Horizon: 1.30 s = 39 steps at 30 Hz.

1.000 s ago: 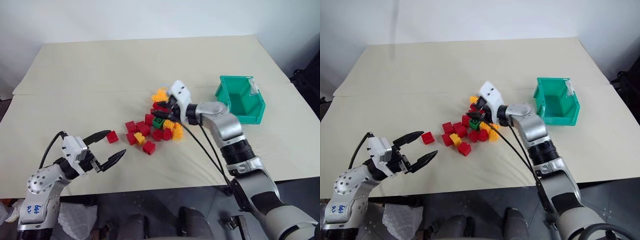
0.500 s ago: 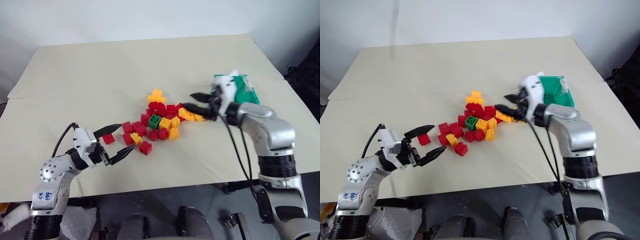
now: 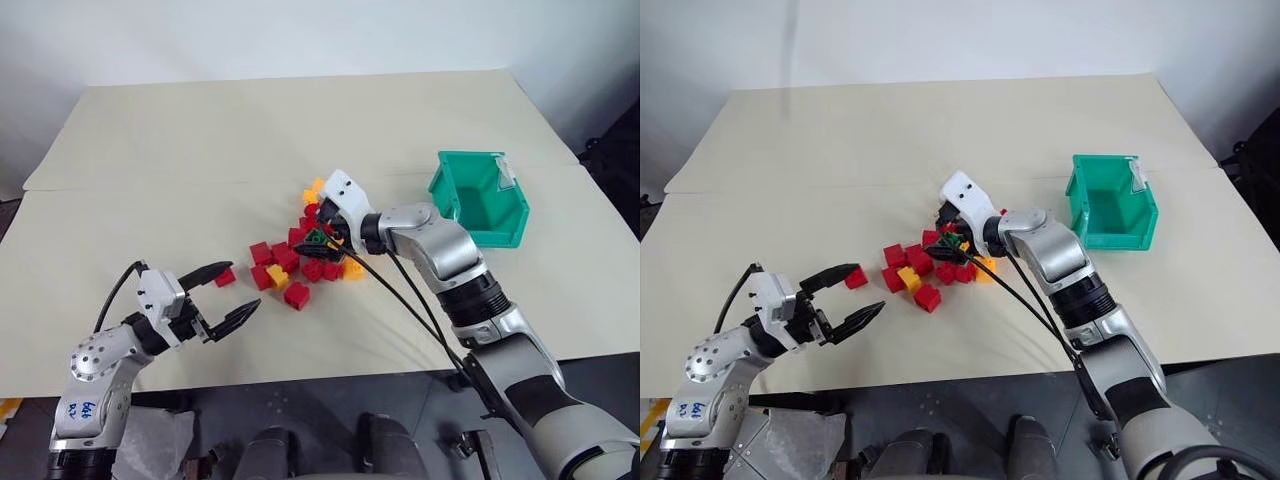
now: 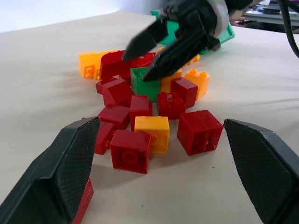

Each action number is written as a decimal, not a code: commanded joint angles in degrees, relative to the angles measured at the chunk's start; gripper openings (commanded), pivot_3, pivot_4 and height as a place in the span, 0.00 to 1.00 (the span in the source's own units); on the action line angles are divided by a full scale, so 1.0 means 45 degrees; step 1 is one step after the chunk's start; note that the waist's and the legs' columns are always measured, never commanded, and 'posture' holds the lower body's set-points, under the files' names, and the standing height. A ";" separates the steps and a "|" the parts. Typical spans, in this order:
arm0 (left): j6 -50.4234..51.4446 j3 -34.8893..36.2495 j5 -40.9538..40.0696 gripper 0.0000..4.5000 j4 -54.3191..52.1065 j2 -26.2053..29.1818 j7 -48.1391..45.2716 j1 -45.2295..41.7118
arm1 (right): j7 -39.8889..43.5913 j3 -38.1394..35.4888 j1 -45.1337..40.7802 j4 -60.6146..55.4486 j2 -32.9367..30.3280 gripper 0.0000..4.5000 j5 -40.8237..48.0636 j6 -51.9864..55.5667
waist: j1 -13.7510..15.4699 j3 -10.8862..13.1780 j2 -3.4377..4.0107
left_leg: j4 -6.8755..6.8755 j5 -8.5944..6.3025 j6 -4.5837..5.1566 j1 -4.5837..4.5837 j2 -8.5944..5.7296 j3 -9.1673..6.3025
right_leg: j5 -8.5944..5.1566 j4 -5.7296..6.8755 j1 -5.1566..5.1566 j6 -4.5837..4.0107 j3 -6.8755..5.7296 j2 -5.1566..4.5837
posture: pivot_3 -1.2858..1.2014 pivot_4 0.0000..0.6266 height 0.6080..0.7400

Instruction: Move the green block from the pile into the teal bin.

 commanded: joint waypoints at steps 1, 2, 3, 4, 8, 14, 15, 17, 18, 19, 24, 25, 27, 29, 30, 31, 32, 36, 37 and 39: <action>-0.0222 0.0270 -0.0030 1.00 -0.0613 -0.0002 0.0146 0.0250 | 0.0217 -0.0069 -0.0280 0.0033 0.0034 1.00 -0.0182 -0.0421 | -0.0005 0.0000 0.0000 | 0.0000 0.0000 0.0000 0.0001 0.0000 0.0001 | 0.0000 0.0001 0.0000 0.0000 0.0001 0.0000 | 0.52 0.24 1.00; -0.0232 0.0273 -0.0028 1.00 -0.0631 -0.0009 0.0179 0.0280 | 0.0271 -0.0064 -0.0269 0.0109 0.0006 1.00 -0.0233 -0.0461 | -0.0008 0.0000 0.0000 | 0.0000 0.0000 0.0000 0.0001 0.0000 0.0003 | 0.0000 0.0001 0.0000 0.0000 0.0001 0.0000 | 0.52 0.24 1.00; -0.0237 0.0269 -0.0029 1.00 -0.0644 -0.0010 0.0204 0.0298 | 0.0316 -0.0059 -0.0266 0.0176 -0.0006 1.00 -0.0267 -0.0477 | -0.0008 0.0000 0.0000 | 0.0000 0.0000 0.0000 0.0002 0.0000 0.0003 | 0.0000 0.0001 0.0001 0.0000 0.0001 0.0000 | 0.52 0.24 1.00; -0.0241 0.0264 -0.0035 1.00 -0.0654 -0.0007 0.0227 0.0310 | 0.0357 -0.0062 -0.0266 0.0227 -0.0003 1.00 -0.0304 -0.0495 | -0.0009 0.0000 0.0000 | 0.0000 0.0000 0.0000 0.0002 0.0000 0.0003 | 0.0000 0.0001 0.0000 0.0000 0.0001 0.0000 | 0.52 0.24 1.00; -0.0283 0.0238 -0.0025 1.00 -0.0651 -0.0022 0.0314 0.0293 | 0.0513 -0.0011 -0.0264 0.0521 0.0076 0.86 -0.0490 -0.0670 | 0.0006 0.0000 0.0000 | 0.0000 0.0000 0.0000 0.0002 0.0000 0.0003 | 0.0000 0.0000 0.0002 0.0000 0.0002 -0.0001 | 0.52 0.24 1.00; -0.0290 0.0254 -0.0055 1.00 -0.0667 0.0004 0.0359 0.0270 | 0.0652 -0.0016 -0.0331 0.0777 0.0153 0.41 -0.0743 -0.0981 | -0.0008 0.0000 0.0000 | 0.0000 0.0000 0.0000 0.0003 0.0001 0.0004 | 0.0000 0.0001 0.0000 0.0000 0.0002 0.0000 | 0.52 0.24 1.00; -0.0279 0.0263 -0.0067 1.00 -0.0675 0.0009 0.0366 0.0260 | 0.0616 -0.0047 -0.0349 0.0800 0.0157 0.34 -0.0783 -0.1081 | -0.0008 0.0000 0.0000 | 0.0000 0.0000 0.0000 0.0002 0.0001 0.0005 | 0.0000 0.0000 0.0000 0.0000 0.0003 -0.0001 | 0.52 0.24 1.00; -0.0260 0.0271 -0.0090 1.00 -0.0687 0.0018 0.0372 0.0234 | 0.0548 -0.0263 -0.0407 0.0759 0.0192 0.32 -0.0734 -0.1271 | -0.0009 0.0000 0.0000 | 0.0000 0.0000 0.0000 0.0002 0.0001 0.0004 | 0.0000 0.0000 0.0000 0.0000 0.0003 -0.0001 | 0.52 0.24 1.00; -0.0256 0.0271 -0.0099 1.00 -0.0685 0.0022 0.0367 0.0224 | 0.0526 -0.0421 -0.0421 0.0699 0.0230 0.32 -0.0671 -0.1432 | -0.0009 0.0000 0.0000 | 0.0000 0.0000 -0.0001 0.0002 0.0001 0.0005 | 0.0000 -0.0001 0.0000 0.0000 0.0002 -0.0001 | 0.52 0.24 1.00; -0.0253 0.0260 -0.0102 1.00 -0.0679 0.0027 0.0354 0.0205 | 0.0465 -0.0711 -0.0432 0.0558 0.0297 0.32 -0.0501 -0.1604 | -0.0008 0.0000 0.0000 | 0.0000 0.0000 0.0000 0.0002 0.0001 0.0005 | 0.0000 0.0000 0.0000 0.0000 0.0003 -0.0001 | 0.52 0.24 1.00; -0.0182 0.0148 -0.0139 1.00 -0.0610 0.0044 0.0270 -0.0070 | 0.1040 -0.2506 0.0007 -0.1083 0.0027 0.32 0.0960 -0.2282 | 0.0028 0.0000 0.0000 | 0.0001 0.0000 0.0000 -0.0001 -0.0002 0.0001 | 0.0000 -0.0003 0.0001 0.0000 0.0001 -0.0002 | 0.52 0.24 1.00; -0.0159 0.0110 -0.0161 1.00 -0.0585 0.0043 0.0238 -0.0170 | 0.1216 -0.2886 0.0189 -0.1527 -0.0177 0.32 0.1254 -0.2438 | 0.0051 0.0000 0.0000 | 0.0000 -0.0001 -0.0001 0.0001 0.0000 0.0001 | 0.0000 -0.0004 0.0002 0.0000 0.0001 -0.0002 | 0.52 0.24 1.00; -0.0107 -0.0014 -0.0174 1.00 -0.0536 0.0015 0.0186 -0.0419 | 0.1070 -0.3850 0.0534 -0.2241 -0.0608 0.32 0.1863 -0.1963 | 0.0082 0.0000 -0.0001 | 0.0001 -0.0001 -0.0001 -0.0003 -0.0003 -0.0007 | 0.0000 -0.0007 0.0004 0.0001 -0.0005 -0.0002 | 0.52 0.24 1.00; -0.0065 -0.0163 -0.0172 1.00 -0.0495 -0.0026 0.0122 -0.0718 | 0.0822 -0.4796 0.1093 -0.2921 -0.1353 0.32 0.2177 -0.1748 | 0.0153 -0.0002 -0.0004 | 0.0001 -0.0001 0.0000 -0.0004 -0.0007 -0.0008 | 0.0002 -0.0008 0.0010 0.0003 -0.0006 -0.0006 | 0.52 0.24 1.00; -0.0031 -0.0217 -0.0180 1.00 -0.0485 -0.0039 0.0111 -0.0858 | 0.0591 -0.5242 0.1361 -0.3198 -0.1716 0.32 0.2231 -0.1687 | 0.0162 -0.0002 -0.0004 | 0.0001 -0.0001 0.0001 -0.0002 -0.0008 -0.0005 | 0.0002 -0.0012 0.0013 0.0004 -0.0006 -0.0006 | 0.52 0.24 1.00; -0.0001 -0.0266 -0.0189 1.00 -0.0481 -0.0043 0.0092 -0.0992 | 0.0392 -0.5697 0.1632 -0.3440 -0.2106 0.32 0.2274 -0.1681 | 0.0194 -0.0002 -0.0004 | 0.0001 -0.0001 0.0001 -0.0001 -0.0008 -0.0002 | 0.0003 -0.0012 0.0012 0.0004 -0.0004 -0.0006 | 0.52 0.24 1.00; 0.0078 -0.0285 -0.0264 1.00 -0.0494 -0.0062 0.0099 -0.1143 | 0.0186 -0.6214 0.1944 -0.3636 -0.2545 0.32 0.2353 -0.1552 | 0.0214 -0.0001 -0.0005 | 0.0000 -0.0001 0.0001 -0.0002 -0.0007 0.0003 | 0.0002 -0.0017 0.0011 0.0004 -0.0004 -0.0006 | 0.52 0.24 1.00; 0.0589 -0.0544 -0.0681 1.00 -0.0614 -0.0233 0.0098 -0.1903 | -0.0386 -0.8000 0.3510 -0.3419 -0.4497 0.32 0.1953 -0.2068 | 0.0371 0.0000 -0.0004 | -0.0001 -0.0001 0.0001 -0.0001 -0.0005 0.0028 | 0.0002 -0.0023 0.0008 0.0004 -0.0001 -0.0002 | 0.52 0.24 1.00; 0.0662 -0.0587 -0.0718 1.00 -0.0621 -0.0242 0.0054 -0.2001 | -0.0478 -0.8095 0.3708 -0.3334 -0.4732 0.32 0.1896 -0.2176 | 0.0375 -0.0001 -0.0004 | -0.0001 0.0000 0.0002 -0.0002 -0.0009 0.0044 | 0.0002 -0.0025 0.0011 0.0004 0.0001 -0.0004 | 0.52 0.24 1.00; 0.0955 -0.0796 -0.0821 1.00 -0.0667 -0.0326 0.0037 -0.2391 | -0.0975 -0.8521 0.3911 -0.2456 -0.5099 0.32 0.1632 -0.2780 | 0.0339 0.0000 -0.0005 | -0.0001 -0.0001 0.0003 0.0001 -0.0008 0.0089 | 0.0002 -0.0038 0.0014 0.0004 0.0005 -0.0002 | 0.52 0.24 1.00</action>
